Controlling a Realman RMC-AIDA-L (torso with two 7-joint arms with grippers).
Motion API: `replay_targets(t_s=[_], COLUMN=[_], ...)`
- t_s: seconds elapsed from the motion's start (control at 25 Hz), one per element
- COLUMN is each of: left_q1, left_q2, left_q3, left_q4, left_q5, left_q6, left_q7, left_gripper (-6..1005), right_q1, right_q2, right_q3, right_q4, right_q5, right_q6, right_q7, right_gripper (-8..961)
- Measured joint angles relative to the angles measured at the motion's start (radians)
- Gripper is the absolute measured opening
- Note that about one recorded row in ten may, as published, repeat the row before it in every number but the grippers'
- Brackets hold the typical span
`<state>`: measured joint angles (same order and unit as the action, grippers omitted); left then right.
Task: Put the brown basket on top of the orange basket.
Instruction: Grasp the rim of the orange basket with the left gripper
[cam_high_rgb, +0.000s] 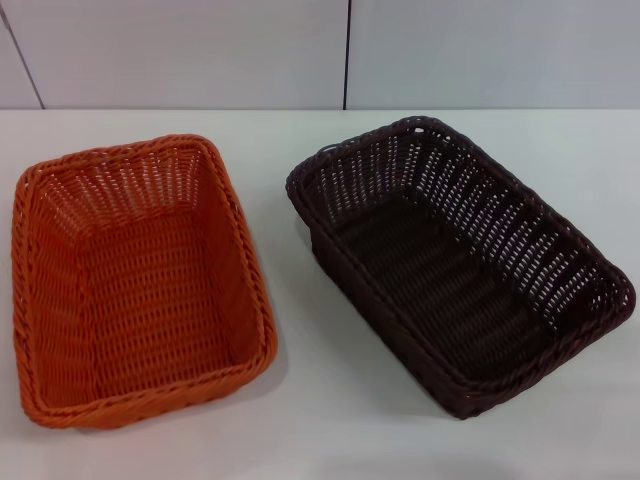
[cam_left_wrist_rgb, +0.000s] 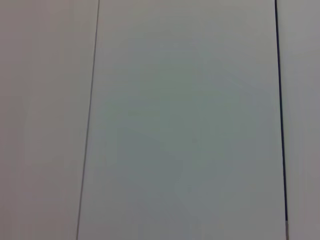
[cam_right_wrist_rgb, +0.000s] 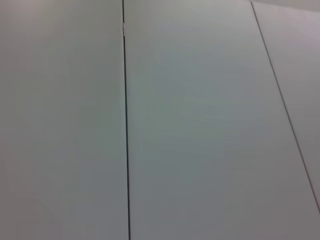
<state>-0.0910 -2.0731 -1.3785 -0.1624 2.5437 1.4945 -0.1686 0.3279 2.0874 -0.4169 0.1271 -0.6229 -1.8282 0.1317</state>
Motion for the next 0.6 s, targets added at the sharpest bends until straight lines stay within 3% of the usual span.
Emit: replay_targets(t_s=[0.6], left_q1=[-0.043], left_q2=[0.002], left_q3=[-0.010], left_q4=[-0.002], left_q5=[-0.010], left_q6=[-0.013], left_q7=[0.099], left_gripper=[788], right_q1=[0.036], right_q2=[-0.003], right_q3=[0.000], right_q4=[0.016], right_q5=[-0.049], right_q6=[-0.046], right_q7=[-0.002], right_gripper=[761])
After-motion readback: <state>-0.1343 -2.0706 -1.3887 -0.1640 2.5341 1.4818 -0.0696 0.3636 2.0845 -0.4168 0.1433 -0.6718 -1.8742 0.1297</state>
